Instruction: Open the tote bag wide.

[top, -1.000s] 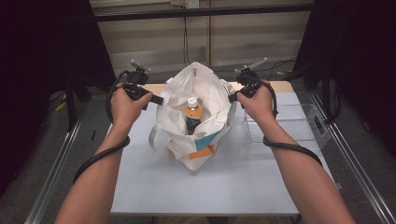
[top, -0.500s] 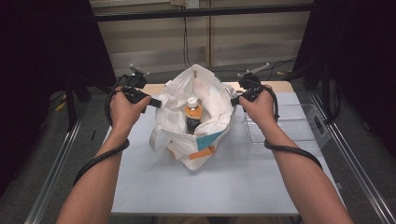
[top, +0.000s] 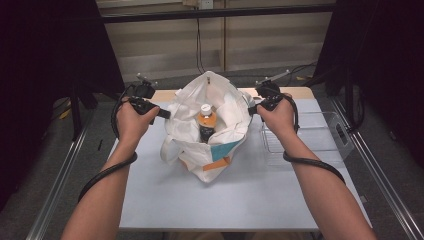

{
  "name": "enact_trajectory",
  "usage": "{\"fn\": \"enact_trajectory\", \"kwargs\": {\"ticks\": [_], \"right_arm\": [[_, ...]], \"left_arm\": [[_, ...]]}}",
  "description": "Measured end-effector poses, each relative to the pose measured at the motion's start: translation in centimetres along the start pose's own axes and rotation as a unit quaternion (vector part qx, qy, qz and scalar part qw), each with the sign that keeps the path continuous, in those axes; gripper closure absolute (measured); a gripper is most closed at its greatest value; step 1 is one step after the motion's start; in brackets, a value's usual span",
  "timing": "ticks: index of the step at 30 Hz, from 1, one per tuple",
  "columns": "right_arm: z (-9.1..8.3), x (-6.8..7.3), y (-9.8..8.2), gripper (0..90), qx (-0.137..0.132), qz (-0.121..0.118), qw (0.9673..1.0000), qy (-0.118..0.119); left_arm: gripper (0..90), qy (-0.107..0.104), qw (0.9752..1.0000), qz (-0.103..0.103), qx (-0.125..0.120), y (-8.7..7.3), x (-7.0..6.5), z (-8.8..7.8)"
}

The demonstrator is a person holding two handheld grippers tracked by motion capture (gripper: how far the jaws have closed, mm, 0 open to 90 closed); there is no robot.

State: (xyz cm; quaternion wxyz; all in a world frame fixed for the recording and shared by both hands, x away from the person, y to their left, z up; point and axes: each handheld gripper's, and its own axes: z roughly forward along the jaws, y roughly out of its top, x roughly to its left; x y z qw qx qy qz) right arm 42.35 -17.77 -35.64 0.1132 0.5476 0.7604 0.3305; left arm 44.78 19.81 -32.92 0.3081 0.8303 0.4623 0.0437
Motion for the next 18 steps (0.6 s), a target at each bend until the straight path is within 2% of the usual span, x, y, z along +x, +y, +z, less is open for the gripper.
{"fn": "enact_trajectory", "kwargs": {"ticks": [18], "right_arm": [[0.7,-0.4,-0.8,89.5,0.004,0.001,1.0,-0.005]], "left_arm": [[82.6,0.006,0.9999,-0.008,0.004,-1.1,0.7,0.8]]}}
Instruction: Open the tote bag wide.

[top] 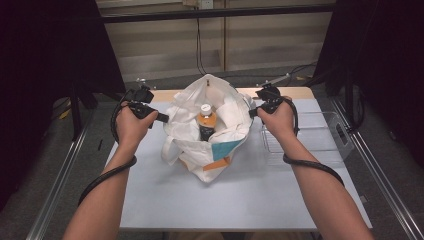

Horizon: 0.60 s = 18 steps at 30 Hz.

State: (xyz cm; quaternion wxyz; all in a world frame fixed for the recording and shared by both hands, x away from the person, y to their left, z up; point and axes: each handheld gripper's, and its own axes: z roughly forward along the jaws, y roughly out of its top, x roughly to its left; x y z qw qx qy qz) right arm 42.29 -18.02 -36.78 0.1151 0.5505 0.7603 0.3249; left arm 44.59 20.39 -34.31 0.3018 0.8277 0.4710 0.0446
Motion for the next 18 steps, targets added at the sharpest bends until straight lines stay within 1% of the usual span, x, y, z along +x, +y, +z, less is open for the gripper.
{"fn": "enact_trajectory", "kwargs": {"ticks": [7,10,11,12,16,18], "right_arm": [[0.23,-0.18,-0.28,89.5,-0.001,0.002,1.0,0.001],[0.38,-0.16,-0.37,89.4,-0.001,0.002,1.0,-0.002],[0.44,-0.16,-0.41,89.5,-0.001,0.002,1.0,-0.002],[0.55,-0.17,-0.47,89.4,0.001,0.0,1.0,-0.004],[0.92,-0.24,-0.72,89.4,0.003,0.002,1.0,-0.004],[1.07,-0.29,-0.83,89.4,0.003,0.003,1.0,-0.003]], "left_arm": [[82.6,0.0,1.0,0.002,0.002,-0.18,0.08,0.23],[82.6,-0.001,1.0,-0.005,-0.003,-0.27,0.03,0.34],[82.6,-0.002,1.0,0.001,0.003,-0.29,0.12,0.28],[82.6,-0.002,1.0,0.002,0.002,-0.33,0.13,0.31],[82.6,-0.004,1.0,-0.002,0.002,-0.46,0.24,0.42],[82.6,0.0,1.0,-0.001,0.0,-0.48,0.32,0.51]]}}
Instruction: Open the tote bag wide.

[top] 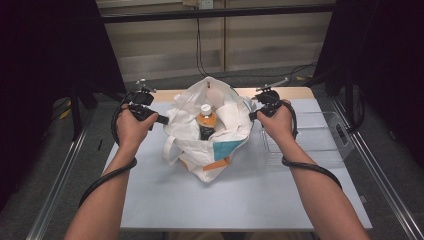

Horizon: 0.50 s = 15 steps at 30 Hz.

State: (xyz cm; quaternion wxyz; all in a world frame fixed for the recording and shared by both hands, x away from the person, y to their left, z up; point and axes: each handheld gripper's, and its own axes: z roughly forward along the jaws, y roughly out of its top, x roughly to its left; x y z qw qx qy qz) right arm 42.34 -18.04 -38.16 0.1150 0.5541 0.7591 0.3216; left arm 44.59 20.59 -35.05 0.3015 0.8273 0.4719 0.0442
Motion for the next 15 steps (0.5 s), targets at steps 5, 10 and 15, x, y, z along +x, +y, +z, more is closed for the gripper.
{"fn": "enact_trajectory", "kwargs": {"ticks": [5,10,15], "right_arm": [[0.24,0.0,-0.16,89.4,0.002,0.002,1.0,-0.001],[0.39,-0.01,-0.36,89.4,0.004,0.002,1.0,0.0],[0.58,-0.1,-0.65,89.4,0.005,0.004,1.0,0.0]], "left_arm": [[82.6,-0.002,1.0,-0.002,0.003,-0.18,0.09,0.22],[82.9,-0.002,1.0,-0.001,0.007,-0.39,0.16,0.33],[83.1,-0.002,1.0,-0.003,0.007,-0.56,0.17,0.55]]}}
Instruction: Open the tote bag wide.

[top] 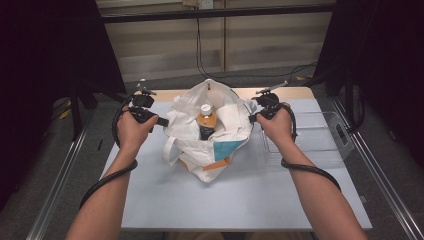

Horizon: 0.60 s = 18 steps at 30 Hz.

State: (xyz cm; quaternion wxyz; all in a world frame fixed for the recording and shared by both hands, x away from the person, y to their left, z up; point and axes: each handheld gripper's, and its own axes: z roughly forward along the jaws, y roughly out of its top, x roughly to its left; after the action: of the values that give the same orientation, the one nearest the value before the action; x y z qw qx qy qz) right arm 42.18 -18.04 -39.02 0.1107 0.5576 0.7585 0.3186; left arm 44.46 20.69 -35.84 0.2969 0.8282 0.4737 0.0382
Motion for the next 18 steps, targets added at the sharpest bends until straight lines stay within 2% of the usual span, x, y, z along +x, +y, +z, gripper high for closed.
{"fn": "enact_trajectory", "kwargs": {"ticks": [11,18], "right_arm": [[0.21,-0.01,-0.2,89.4,0.0,0.002,1.0,0.0],[0.46,-0.06,-0.4,89.4,0.002,0.0,1.0,-0.001]], "left_arm": [[83.2,0.003,1.0,-0.003,-0.002,-0.38,0.07,0.41],[83.4,0.005,1.0,0.001,0.004,-0.58,0.17,0.73]]}}
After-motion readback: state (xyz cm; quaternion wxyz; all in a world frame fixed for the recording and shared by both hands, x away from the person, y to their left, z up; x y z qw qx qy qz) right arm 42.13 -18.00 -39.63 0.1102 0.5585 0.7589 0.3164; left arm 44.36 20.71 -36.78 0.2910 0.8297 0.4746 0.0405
